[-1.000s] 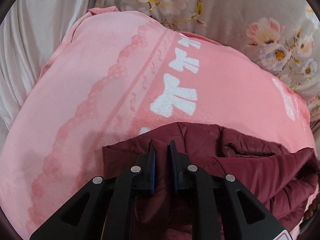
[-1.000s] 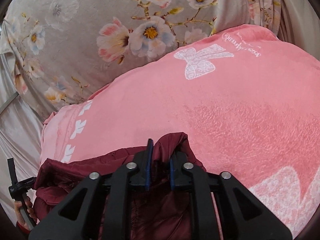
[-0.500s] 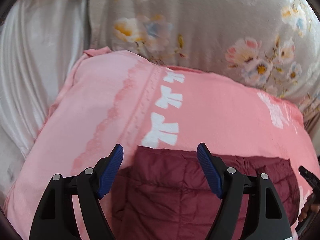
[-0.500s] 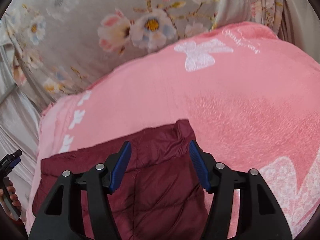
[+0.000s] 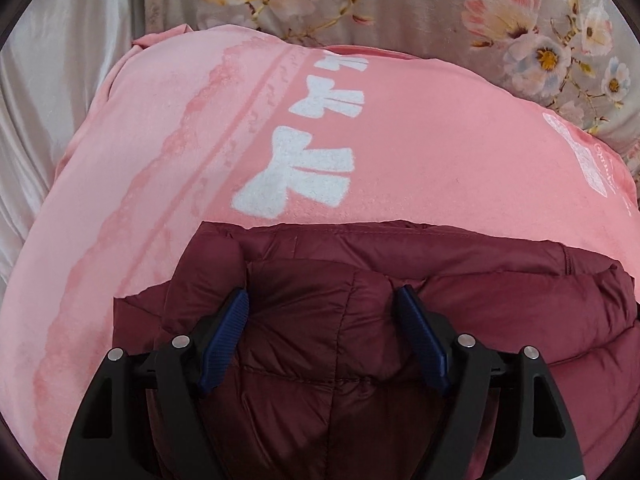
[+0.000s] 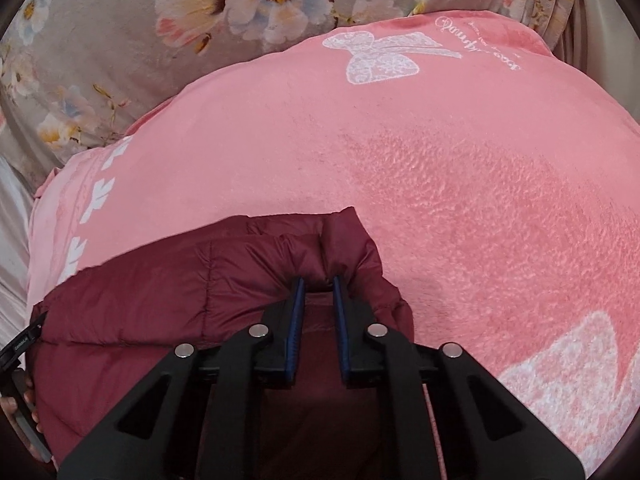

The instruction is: Fold large clothes

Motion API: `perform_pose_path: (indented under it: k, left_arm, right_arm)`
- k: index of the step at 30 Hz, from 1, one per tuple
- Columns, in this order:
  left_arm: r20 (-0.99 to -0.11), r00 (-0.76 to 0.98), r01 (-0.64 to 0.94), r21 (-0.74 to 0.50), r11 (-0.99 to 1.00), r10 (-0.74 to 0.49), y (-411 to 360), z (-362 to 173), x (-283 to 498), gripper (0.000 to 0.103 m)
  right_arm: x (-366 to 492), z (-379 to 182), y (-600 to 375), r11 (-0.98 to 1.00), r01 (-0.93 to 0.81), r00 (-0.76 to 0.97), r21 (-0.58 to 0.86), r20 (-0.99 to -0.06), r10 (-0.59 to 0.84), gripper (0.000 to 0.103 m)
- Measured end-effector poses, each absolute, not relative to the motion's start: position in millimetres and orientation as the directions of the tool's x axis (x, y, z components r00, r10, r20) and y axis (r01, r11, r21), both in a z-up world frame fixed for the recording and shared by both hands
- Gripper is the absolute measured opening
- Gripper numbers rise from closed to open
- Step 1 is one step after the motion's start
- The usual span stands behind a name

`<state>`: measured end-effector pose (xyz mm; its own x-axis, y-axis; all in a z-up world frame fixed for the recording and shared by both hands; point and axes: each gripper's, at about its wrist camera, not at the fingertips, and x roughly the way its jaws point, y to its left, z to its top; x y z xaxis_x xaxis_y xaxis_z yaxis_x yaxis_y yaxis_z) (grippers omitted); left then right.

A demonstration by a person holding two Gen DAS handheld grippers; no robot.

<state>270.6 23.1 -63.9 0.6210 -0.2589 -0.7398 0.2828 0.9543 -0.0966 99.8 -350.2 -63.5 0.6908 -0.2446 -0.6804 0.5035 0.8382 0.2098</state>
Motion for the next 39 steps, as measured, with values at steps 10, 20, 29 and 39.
perform_pose_path:
  k: [10,20,29,39]
  left_arm:
    - [-0.710,0.676,0.250,-0.033,0.968,-0.199,16,-72,263,0.079]
    - [-0.675,0.693,0.281,-0.071,0.957,-0.254,4,-25,231,0.072]
    - [-0.722,0.639,0.373,-0.014,0.928,-0.267,-72,-40,208,0.072]
    - [-0.716,0.664,0.321,0.012,0.947,-0.216,-79,-70,213,0.082]
  right_arm:
    - [101,-69,-345,0.844,0.510,0.698,0.165,-0.652,-0.295,0.013]
    - [92,-6,-256,0.922,0.383,0.786,0.059,-0.545,-0.292,0.018]
    - [144,-39,-179,0.979,0.203,0.762,0.013,-0.630,-0.149,0.018]
    - [155,-73,-185,0.972,0.235,0.742,0.030,-0.651,-0.159,0.018]
